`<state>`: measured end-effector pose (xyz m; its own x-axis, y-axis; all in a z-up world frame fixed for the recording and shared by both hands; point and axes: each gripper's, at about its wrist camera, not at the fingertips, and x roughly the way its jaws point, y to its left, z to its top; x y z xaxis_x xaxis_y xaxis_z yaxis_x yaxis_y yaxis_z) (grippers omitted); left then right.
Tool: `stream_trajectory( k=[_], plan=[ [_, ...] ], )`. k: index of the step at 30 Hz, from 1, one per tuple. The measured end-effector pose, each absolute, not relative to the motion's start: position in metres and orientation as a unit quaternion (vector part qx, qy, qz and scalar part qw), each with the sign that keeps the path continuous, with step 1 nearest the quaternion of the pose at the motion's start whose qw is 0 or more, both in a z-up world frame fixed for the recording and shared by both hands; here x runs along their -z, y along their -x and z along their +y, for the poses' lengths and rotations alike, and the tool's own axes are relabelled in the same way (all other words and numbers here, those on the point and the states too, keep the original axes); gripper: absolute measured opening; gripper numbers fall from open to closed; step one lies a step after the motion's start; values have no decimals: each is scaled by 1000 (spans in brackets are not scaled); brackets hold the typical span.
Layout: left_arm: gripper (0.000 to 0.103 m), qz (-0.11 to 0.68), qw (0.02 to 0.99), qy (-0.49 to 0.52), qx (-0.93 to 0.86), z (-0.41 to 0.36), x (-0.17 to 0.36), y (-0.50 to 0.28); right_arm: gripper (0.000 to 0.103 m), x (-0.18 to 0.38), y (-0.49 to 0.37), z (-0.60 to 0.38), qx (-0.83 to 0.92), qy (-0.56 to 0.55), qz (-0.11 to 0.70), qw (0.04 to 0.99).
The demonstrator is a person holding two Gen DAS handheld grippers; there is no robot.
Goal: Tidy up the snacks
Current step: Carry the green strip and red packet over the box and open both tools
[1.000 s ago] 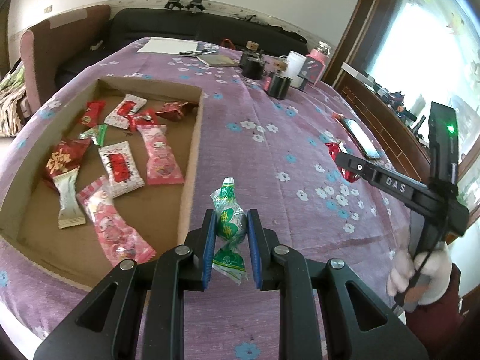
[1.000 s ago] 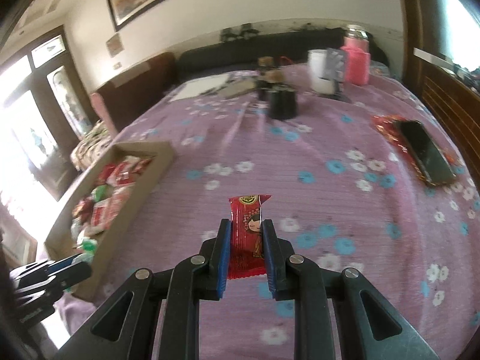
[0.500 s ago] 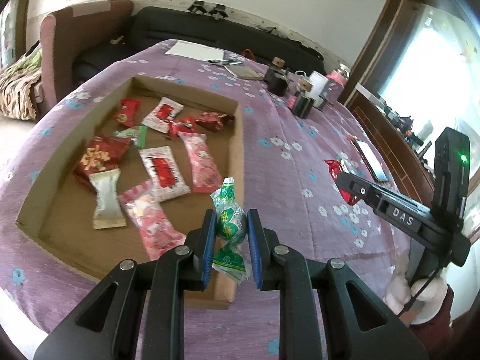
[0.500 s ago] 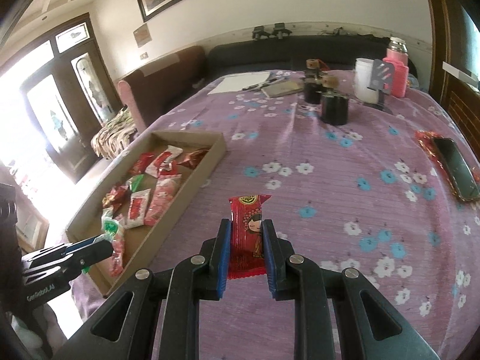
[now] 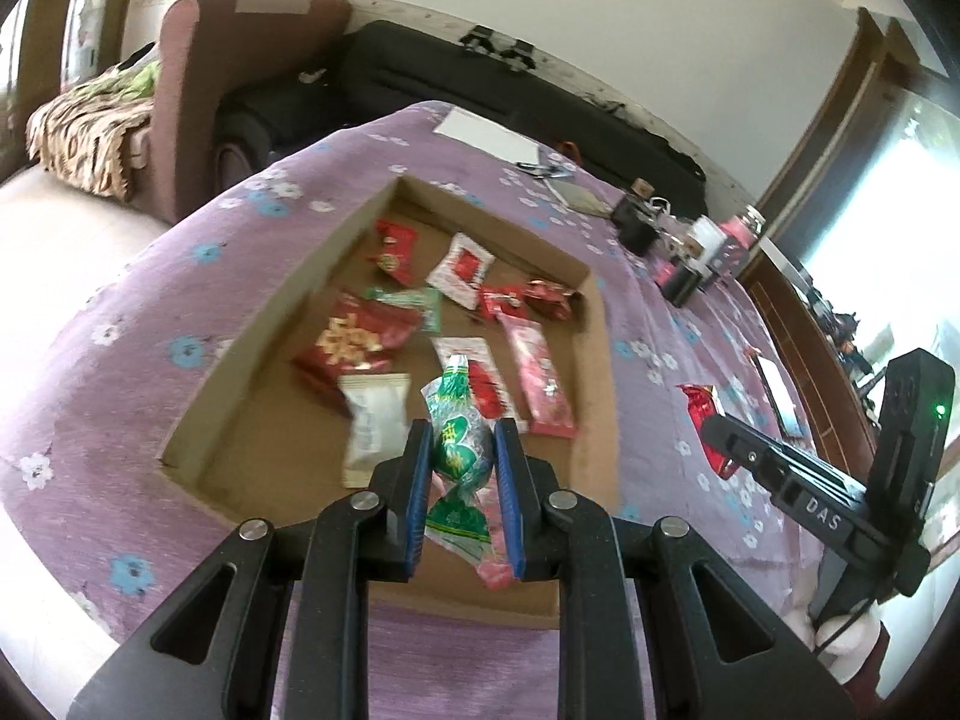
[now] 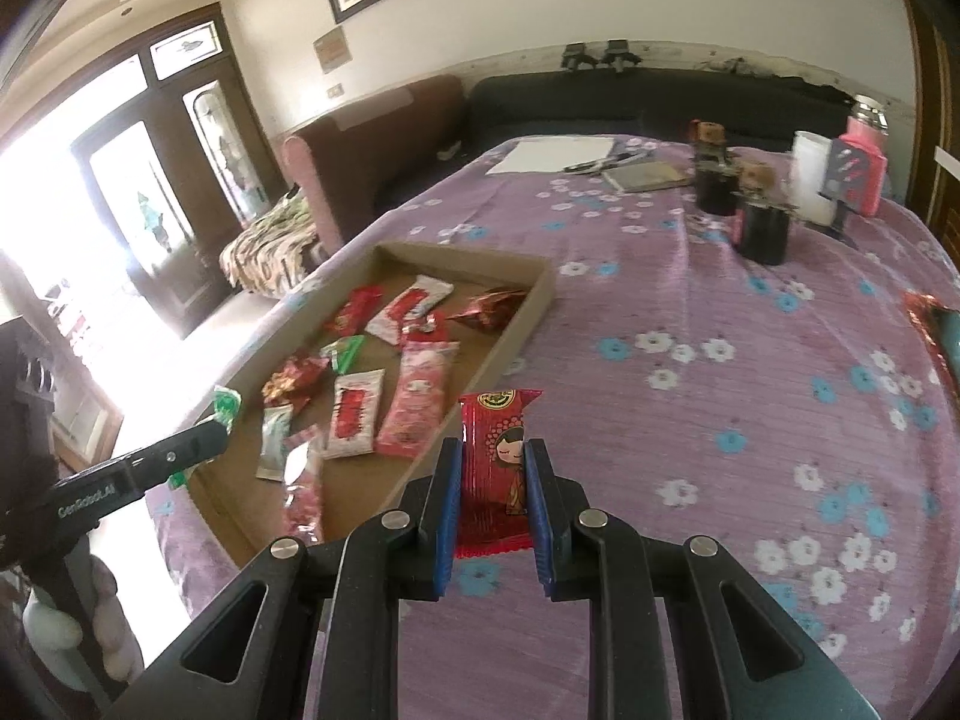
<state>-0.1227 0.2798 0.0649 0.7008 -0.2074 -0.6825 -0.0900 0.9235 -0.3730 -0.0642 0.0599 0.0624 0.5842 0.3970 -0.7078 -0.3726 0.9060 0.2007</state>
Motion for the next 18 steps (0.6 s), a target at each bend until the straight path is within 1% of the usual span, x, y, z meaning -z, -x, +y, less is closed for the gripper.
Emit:
stream_trajectory(
  k=[11,18],
  plan=[
    [18,392,895,213,5,316,-48,116,21,-51,63,106,-250,0,419,873],
    [18,399,894,204,-4,324,-40,107,20,-40,59,139,-274,11,437,856]
  ],
)
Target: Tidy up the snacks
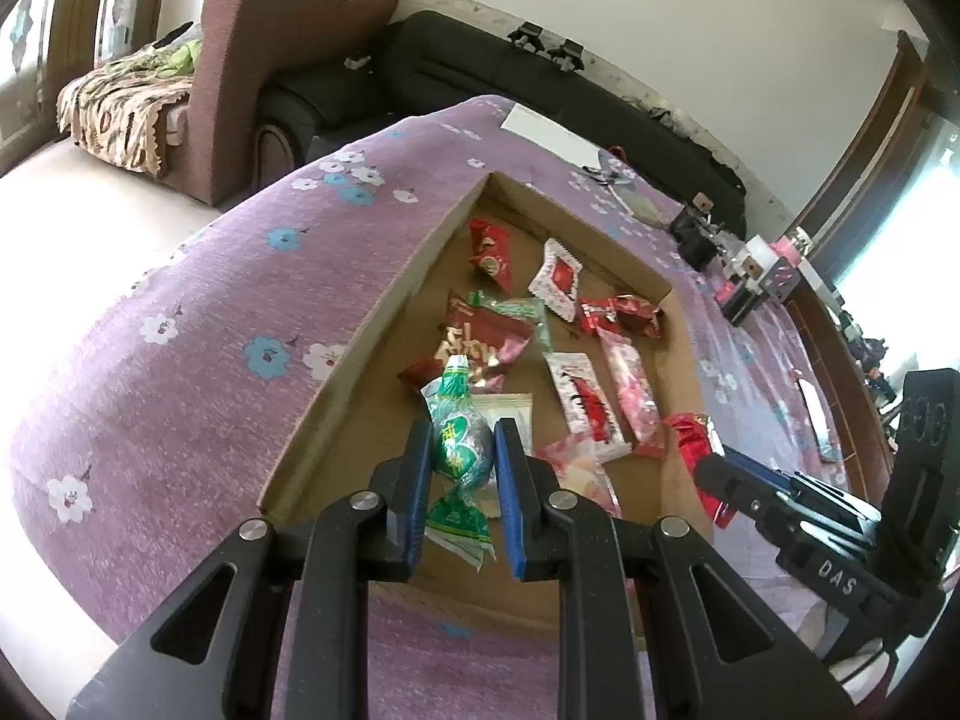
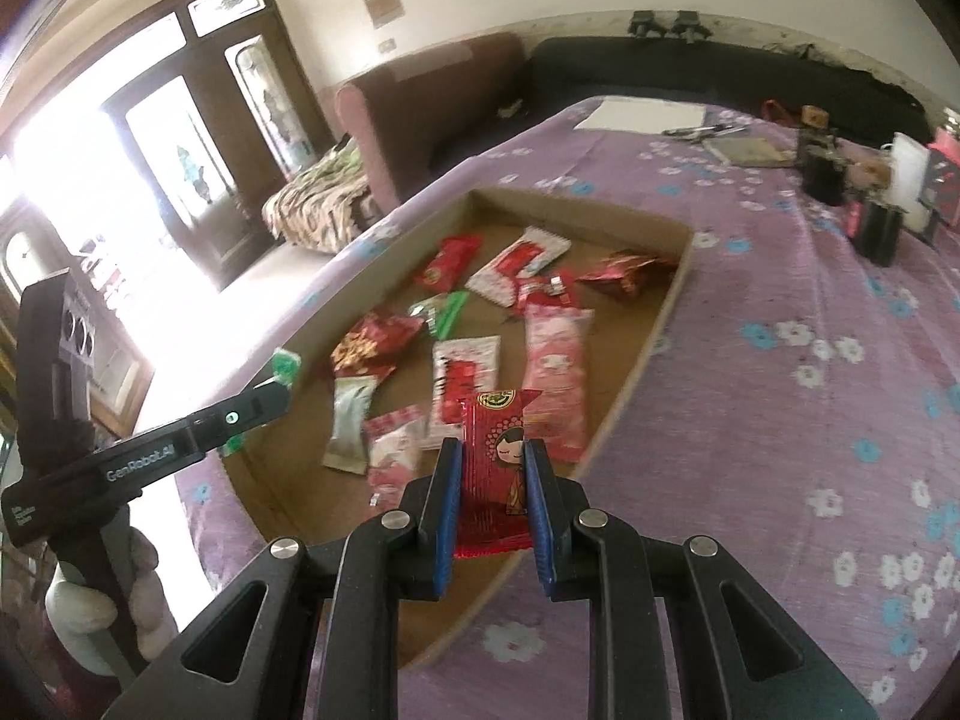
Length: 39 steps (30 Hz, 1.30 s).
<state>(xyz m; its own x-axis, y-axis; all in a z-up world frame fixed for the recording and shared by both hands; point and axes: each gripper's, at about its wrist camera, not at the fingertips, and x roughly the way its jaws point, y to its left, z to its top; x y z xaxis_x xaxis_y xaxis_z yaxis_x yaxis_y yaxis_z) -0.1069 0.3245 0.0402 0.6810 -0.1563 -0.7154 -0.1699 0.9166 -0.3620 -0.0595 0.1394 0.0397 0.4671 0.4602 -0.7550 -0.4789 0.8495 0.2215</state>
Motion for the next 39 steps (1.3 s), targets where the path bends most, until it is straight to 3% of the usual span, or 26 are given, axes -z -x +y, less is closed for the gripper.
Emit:
stream_trajectory(
  k=[19,20,22,23,24,27,29,31,39],
  plan=[
    [19,404,890,211,8,333,-33,98,21,-13,58,185,-254,77,446,855],
    [22,404,890,211,8,334,-33,98,22,-14,60,186,-251,79,442,858],
    [37,402,891,212,8,333,-34,99,23,-14,61,186,-249,81,437,860],
    [55,402,890,216,7,333,-34,99,23,-14,61,185,-249,79,437,861],
    [61,394,892,223,14,334,-36,100,23,-14,62,185,-251,75,438,860],
    [64,387,891,237,14,336,-41,103,30,-15,62,180,-256,59,439,859],
    [64,382,891,243,15,338,-43,104,41,-21,64,175,-260,46,430,863],
    [64,375,894,244,11,339,-47,107,45,-26,66,171,-263,35,420,868],
    [64,372,897,237,-3,333,-56,116,54,-37,71,148,-259,-6,403,878]
  ],
)
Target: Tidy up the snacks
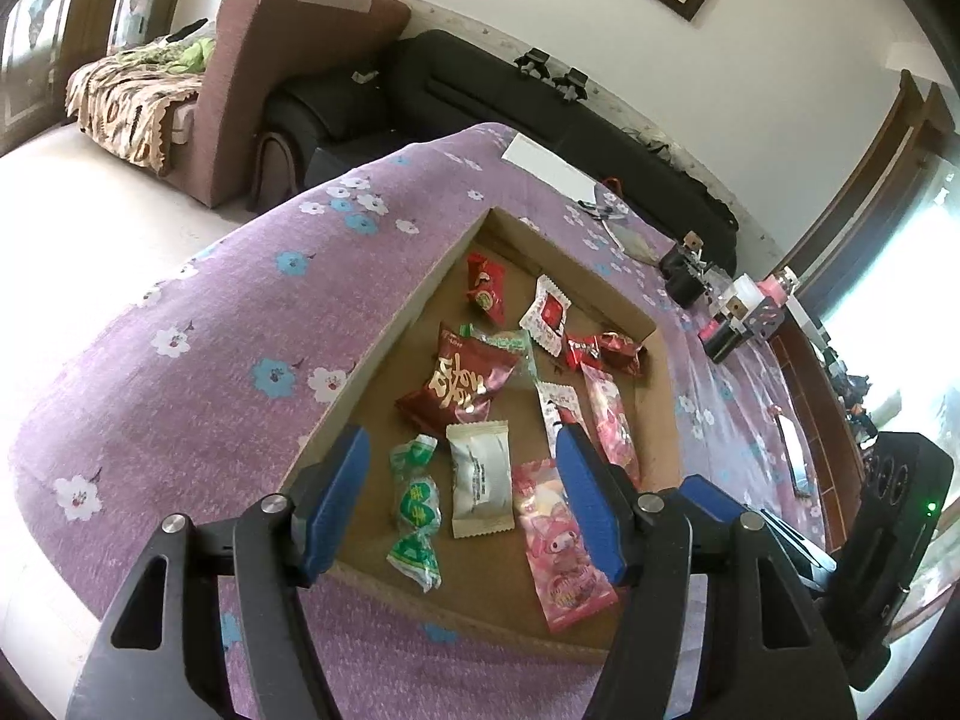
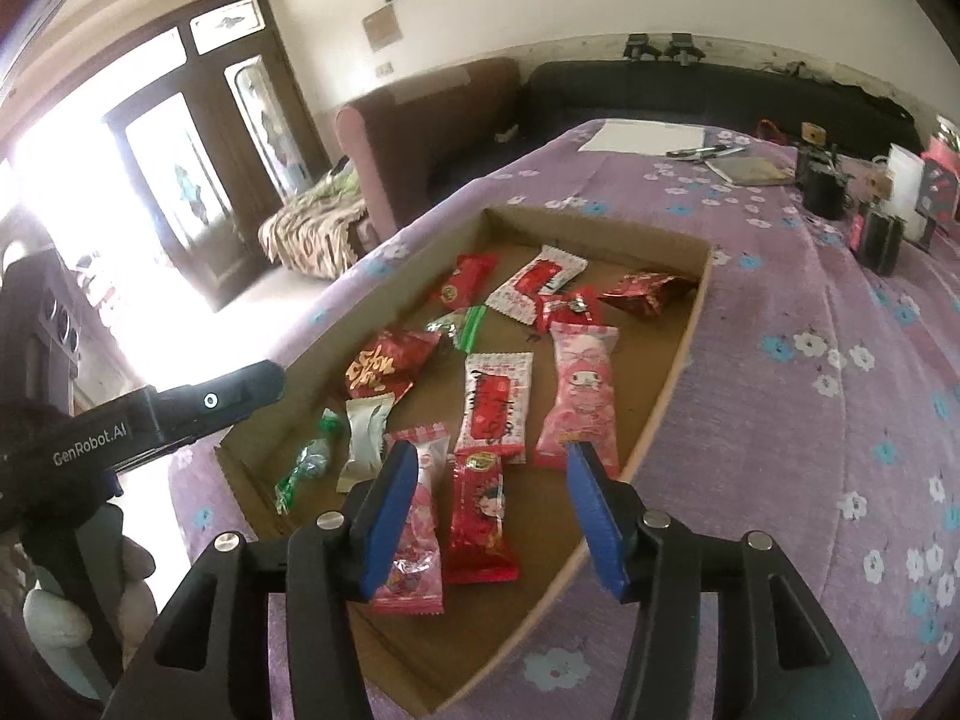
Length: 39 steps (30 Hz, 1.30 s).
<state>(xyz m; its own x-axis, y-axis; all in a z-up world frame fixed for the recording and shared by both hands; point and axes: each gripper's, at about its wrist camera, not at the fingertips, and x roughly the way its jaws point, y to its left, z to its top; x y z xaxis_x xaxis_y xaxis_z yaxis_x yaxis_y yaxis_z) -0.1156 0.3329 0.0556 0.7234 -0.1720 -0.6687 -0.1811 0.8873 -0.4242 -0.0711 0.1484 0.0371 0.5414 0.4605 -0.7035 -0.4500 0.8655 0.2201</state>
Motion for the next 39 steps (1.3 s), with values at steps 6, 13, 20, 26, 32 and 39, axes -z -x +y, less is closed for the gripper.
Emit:
stream_trajectory(
  k=[6,13,20,26,32,39],
  plan=[
    [64,375,900,221,-5,315,-60,120,54,-32,75,121,-241,-39,404,881],
    [64,371,910,188,-4,282,-68,127,55,-25,86,82,-218,-72,406,885],
    [64,359,919,162,-7,255,-73,137,60,-27,101,48,-199,-94,391,894],
    [65,297,946,115,-66,242,-92,153,60,-29,112,38,-193,-90,378,901],
    [86,193,969,83,-133,237,-114,180,60,-35,124,39,-193,-70,358,911],
    [94,144,973,74,-166,237,-122,191,64,-40,132,45,-200,-49,342,917]
  ],
)
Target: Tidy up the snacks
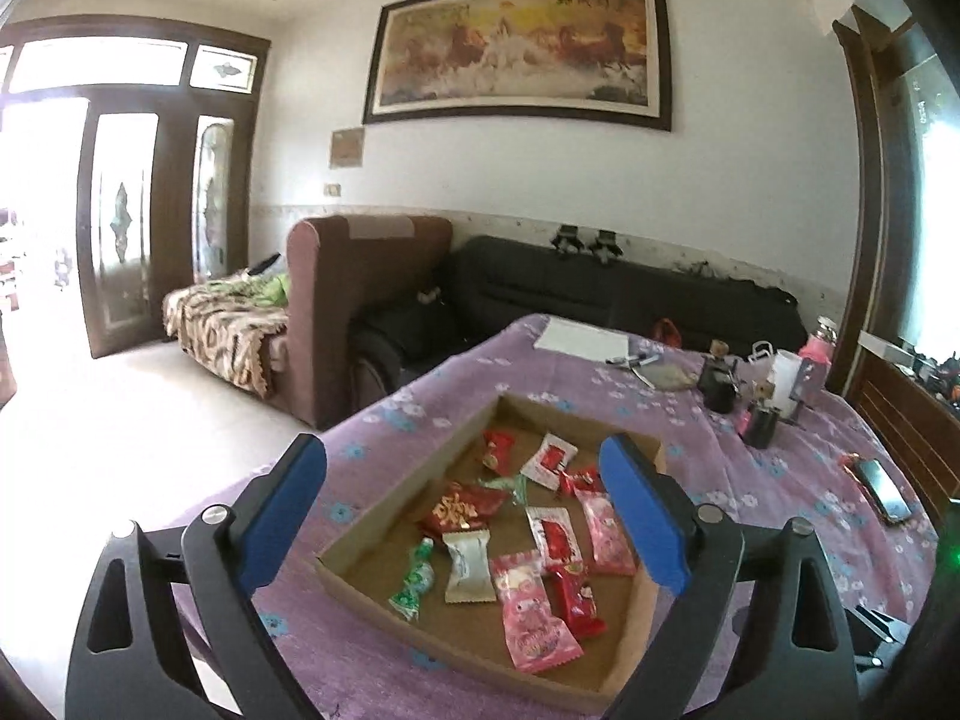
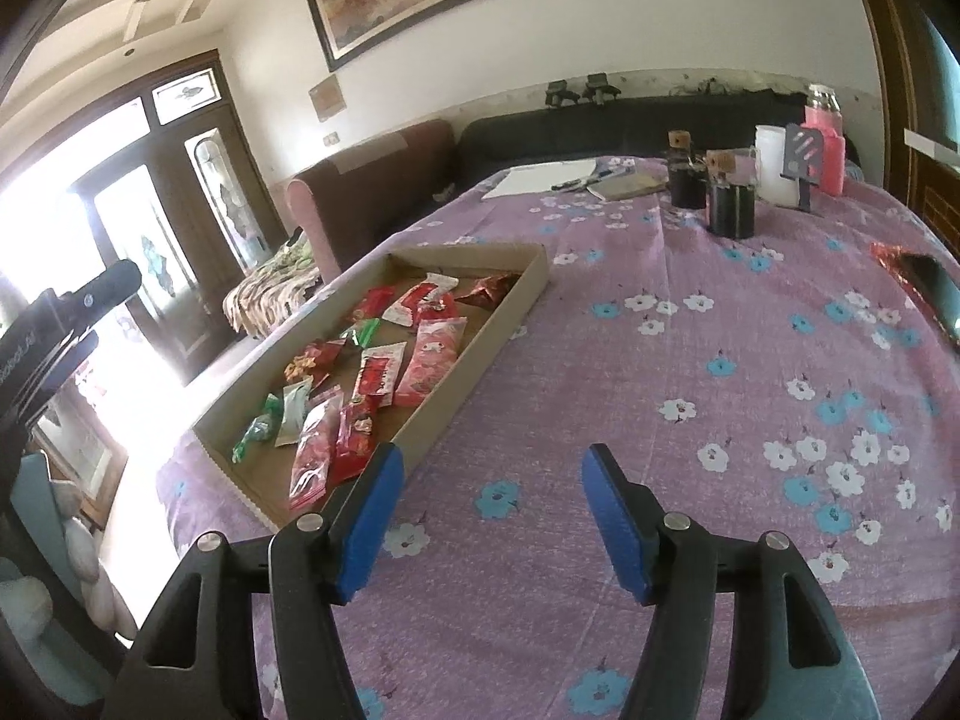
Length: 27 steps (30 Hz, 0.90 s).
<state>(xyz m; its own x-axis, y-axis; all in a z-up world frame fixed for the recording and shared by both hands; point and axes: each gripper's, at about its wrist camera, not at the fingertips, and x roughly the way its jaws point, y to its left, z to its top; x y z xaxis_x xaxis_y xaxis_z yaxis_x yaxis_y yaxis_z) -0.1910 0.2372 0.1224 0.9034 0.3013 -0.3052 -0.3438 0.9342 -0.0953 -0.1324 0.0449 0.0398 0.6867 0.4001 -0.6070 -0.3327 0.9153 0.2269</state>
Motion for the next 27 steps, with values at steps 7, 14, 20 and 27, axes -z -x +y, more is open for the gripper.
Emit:
stream_trajectory(
  k=[7,14,20,27],
  plan=[
    [103,136,964,45,-222,229,-116,195,65,-45,144,56,-208,-17,318,925],
    [103,203,961,48,-180,226,-104,181,66,-45,149,65,-216,0,315,924],
    [103,246,954,56,-163,226,-95,171,70,-42,151,71,-222,11,318,922],
    [103,296,941,67,-150,229,-79,159,71,-38,151,79,-227,21,325,918]
  ],
)
